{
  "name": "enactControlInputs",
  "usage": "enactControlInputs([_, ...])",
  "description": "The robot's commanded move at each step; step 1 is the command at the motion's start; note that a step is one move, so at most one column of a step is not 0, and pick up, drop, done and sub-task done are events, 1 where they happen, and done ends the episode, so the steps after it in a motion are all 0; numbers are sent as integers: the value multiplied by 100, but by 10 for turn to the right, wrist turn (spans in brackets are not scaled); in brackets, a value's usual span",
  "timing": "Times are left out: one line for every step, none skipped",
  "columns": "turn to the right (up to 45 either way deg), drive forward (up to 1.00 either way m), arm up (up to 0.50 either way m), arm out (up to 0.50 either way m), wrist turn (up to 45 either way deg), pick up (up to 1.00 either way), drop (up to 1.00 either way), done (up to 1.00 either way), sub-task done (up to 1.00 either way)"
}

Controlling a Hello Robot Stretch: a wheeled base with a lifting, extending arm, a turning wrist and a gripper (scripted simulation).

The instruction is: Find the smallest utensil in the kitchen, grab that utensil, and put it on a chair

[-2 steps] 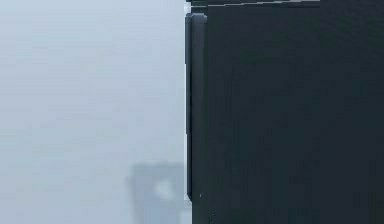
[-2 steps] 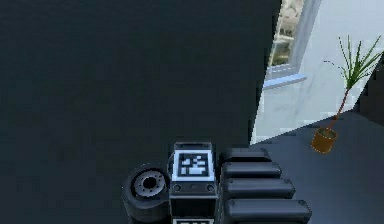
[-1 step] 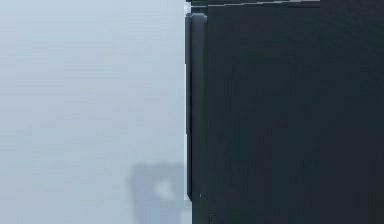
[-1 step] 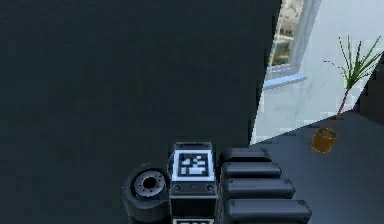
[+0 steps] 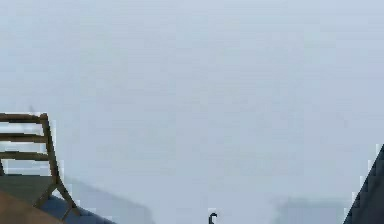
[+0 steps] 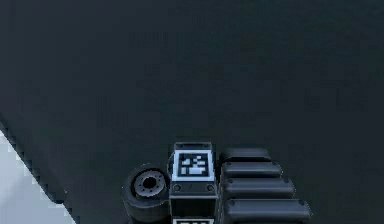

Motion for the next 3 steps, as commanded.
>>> enactControlInputs([-270,0,0,0,0,0,0,0,0])
enactControlInputs([0,50,0,0,0,0,0,0,0])
enactControlInputs([-30,0,0,0,0,0,0,0,0])
